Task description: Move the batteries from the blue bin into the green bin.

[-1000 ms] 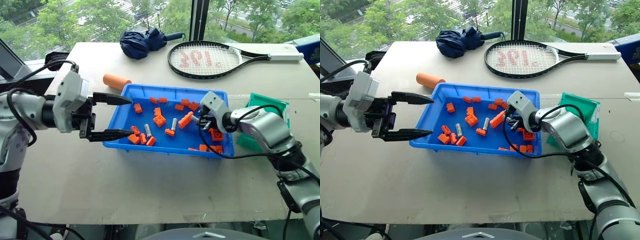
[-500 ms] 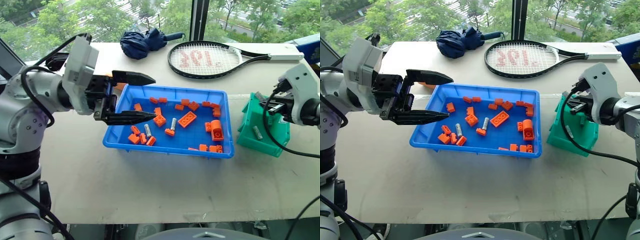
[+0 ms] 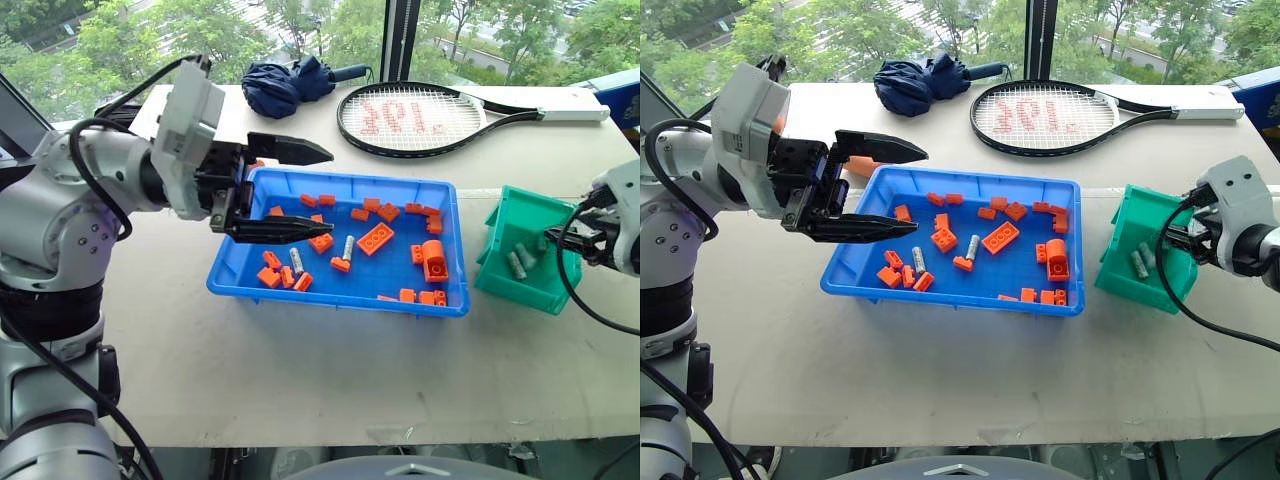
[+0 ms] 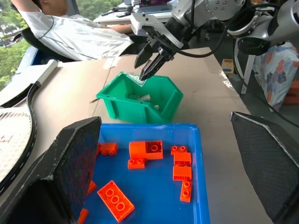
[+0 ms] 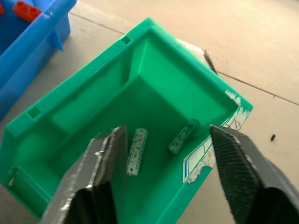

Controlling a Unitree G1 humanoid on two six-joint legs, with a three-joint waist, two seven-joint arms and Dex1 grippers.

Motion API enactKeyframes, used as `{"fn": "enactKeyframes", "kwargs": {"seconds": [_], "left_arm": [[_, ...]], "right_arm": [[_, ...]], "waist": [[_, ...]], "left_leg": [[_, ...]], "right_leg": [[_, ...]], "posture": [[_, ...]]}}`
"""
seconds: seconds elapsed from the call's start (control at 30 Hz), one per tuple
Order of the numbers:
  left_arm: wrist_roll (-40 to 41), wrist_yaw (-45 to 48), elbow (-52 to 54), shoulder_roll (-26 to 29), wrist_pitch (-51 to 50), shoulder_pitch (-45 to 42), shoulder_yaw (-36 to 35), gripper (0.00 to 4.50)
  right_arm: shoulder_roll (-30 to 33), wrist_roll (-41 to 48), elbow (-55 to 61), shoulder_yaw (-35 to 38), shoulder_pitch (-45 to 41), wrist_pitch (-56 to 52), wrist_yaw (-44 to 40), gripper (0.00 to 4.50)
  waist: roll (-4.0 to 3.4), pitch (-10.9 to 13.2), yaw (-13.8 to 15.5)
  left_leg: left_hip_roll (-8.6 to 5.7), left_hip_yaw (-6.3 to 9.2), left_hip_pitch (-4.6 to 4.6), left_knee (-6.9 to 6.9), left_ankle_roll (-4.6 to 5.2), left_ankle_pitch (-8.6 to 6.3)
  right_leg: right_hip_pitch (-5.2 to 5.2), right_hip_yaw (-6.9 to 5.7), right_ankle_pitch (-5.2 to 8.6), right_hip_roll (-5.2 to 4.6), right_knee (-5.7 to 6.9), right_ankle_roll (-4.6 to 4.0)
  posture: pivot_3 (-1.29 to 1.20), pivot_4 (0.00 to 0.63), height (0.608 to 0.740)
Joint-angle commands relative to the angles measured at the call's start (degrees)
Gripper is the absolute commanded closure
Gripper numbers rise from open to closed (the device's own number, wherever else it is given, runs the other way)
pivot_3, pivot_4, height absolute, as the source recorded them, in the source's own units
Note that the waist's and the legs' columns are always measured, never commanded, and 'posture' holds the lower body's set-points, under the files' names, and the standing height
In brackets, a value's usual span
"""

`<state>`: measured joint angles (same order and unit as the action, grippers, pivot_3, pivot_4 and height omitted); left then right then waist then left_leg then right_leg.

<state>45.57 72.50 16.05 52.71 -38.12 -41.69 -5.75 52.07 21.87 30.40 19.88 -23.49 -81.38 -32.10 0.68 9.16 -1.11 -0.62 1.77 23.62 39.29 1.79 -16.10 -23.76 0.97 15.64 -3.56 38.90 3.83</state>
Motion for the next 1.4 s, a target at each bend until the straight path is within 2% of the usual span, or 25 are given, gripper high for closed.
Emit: {"fn": "enactKeyframes", "kwargs": {"seconds": [0.03, 0.2, 0.3, 0.43, 0.6, 0.8, 1.0, 1.4], "left_arm": [[-2.10, 0.40, -1.25, 2.53, 1.46, 2.66, -2.58, 0.00], [-5.79, 1.14, -3.08, 6.70, 4.20, 10.72, -6.34, 0.00], [-7.49, 1.52, -3.53, 8.58, 5.74, 15.49, -8.76, 0.00], [-7.64, 1.20, -1.85, 10.01, 6.05, 21.24, -12.91, 0.00], [-6.65, -0.09, 1.35, 10.20, 4.78, 26.70, -17.81, 0.00], [-5.91, -1.58, 3.52, 9.93, 4.03, 29.26, -20.53, 0.00], [-5.68, -2.43, 4.24, 9.67, 3.87, 30.08, -21.53, 0.00], [-5.26, -2.97, 4.18, 9.74, 4.48, 30.57, -22.08, 0.00]], "right_arm": [[-3.22, 1.77, 1.49, -4.14, -6.47, 2.74, 1.09, 0.41], [-18.46, 3.92, 1.43, -16.39, -17.80, 1.44, 4.94, 0.41], [-25.84, 3.47, -1.64, -24.52, -20.08, 4.82, 5.77, 0.41], [-33.50, 2.23, -9.27, -31.77, -21.51, 10.01, 5.81, 0.41], [-33.59, -1.64, -17.82, -40.21, -22.90, 20.60, 1.06, 0.41], [-31.21, -8.50, -31.19, -47.24, -26.47, 39.39, -10.02, 0.41], [-32.27, -13.55, -42.97, -49.01, -30.55, 50.29, -16.82, 0.41], [-32.26, -21.08, -54.73, -51.15, -36.33, 62.41, -31.08, 0.41]], "waist": [[-0.04, 0.02, -0.36], [-0.07, 0.05, -1.92], [-0.09, 0.05, -1.45], [-0.08, 0.07, -0.97], [-0.08, 0.07, -0.92], [-0.09, 0.07, -1.37], [-0.10, 0.08, -1.43], [-0.11, 0.09, -1.40]], "left_leg": [[0.01, -0.01, -0.01, -0.01, 0.00, 0.00], [0.23, -0.05, -0.12, -0.10, -0.20, 0.12], [0.33, 0.08, 0.01, -0.10, -0.24, 0.14], [0.21, 0.08, 0.15, -0.06, -0.28, 0.16], [0.01, 0.07, 0.12, -0.04, -0.29, 0.17], [0.03, 0.10, 0.07, -0.05, -0.32, 0.18], [0.08, 0.10, 0.08, -0.08, -0.34, 0.19], [0.08, 0.11, 0.08, -0.08, -0.35, 0.20]], "right_leg": [[0.00, 0.00, 0.00, 0.01, 0.01, 0.00], [-0.01, 0.14, 0.01, 0.25, 0.05, -0.03], [-0.09, 0.04, 0.01, 0.36, 0.00, -0.05], [-0.17, 0.00, 0.01, 0.20, -0.04, -0.03], [-0.15, -0.04, 0.00, -0.03, -0.02, -0.01], [-0.15, -0.06, 0.00, 0.04, 0.03, -0.02], [-0.19, -0.04, 0.00, 0.08, 0.04, -0.02], [-0.19, -0.04, 0.00, 0.06, 0.03, -0.02]], "posture": [[0.00, 0.150, 0.740], [0.00, 0.150, 0.740], [0.00, 0.150, 0.740], [0.00, 0.150, 0.740], [0.00, 0.150, 0.740], [0.00, 0.150, 0.740], [0.00, 0.150, 0.740], [0.00, 0.150, 0.740]]}}
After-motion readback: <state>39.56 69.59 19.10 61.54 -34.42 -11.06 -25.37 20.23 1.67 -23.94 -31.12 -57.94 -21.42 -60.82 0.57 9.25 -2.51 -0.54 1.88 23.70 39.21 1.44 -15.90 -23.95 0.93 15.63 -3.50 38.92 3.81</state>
